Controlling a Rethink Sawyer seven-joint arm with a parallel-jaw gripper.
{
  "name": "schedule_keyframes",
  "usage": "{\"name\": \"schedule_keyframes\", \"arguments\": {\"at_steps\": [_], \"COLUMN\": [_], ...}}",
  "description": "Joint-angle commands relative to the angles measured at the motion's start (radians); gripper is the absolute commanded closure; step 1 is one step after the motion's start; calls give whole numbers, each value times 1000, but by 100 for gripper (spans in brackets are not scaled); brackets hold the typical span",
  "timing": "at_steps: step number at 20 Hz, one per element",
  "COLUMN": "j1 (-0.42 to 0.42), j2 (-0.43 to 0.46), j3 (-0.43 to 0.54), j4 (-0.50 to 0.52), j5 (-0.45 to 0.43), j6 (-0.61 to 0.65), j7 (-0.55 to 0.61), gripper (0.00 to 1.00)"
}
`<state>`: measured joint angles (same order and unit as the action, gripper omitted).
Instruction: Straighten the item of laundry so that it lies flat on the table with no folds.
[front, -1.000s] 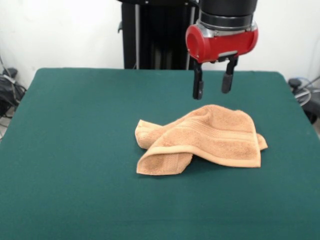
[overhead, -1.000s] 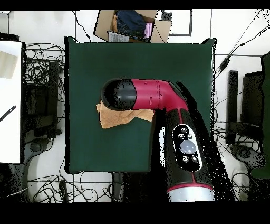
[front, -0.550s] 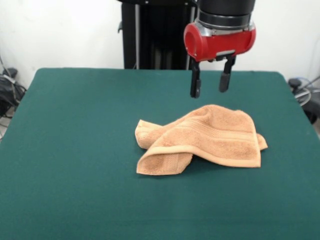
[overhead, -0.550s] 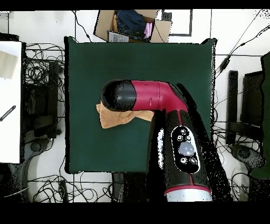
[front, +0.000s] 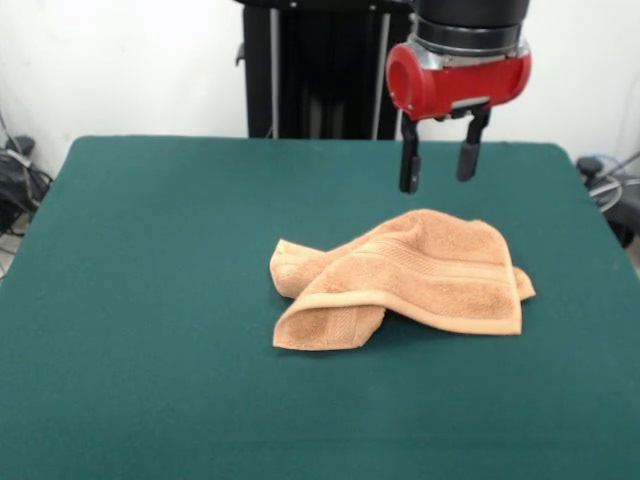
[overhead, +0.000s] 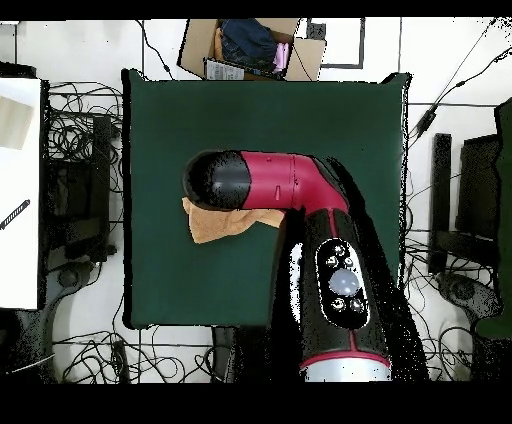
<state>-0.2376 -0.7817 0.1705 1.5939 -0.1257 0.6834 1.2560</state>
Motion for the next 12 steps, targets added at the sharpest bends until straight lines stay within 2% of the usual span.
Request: {"name": "schedule_keyframes", "arguments": {"at_steps": [1, 12], "j1": [35, 59], "j2": [-3, -2], "j3": [-21, -41], "j4": [123, 123], "j5": [48, 74], "j6": [-77, -78], "j7": [284, 284], "gripper": [0, 0]}}
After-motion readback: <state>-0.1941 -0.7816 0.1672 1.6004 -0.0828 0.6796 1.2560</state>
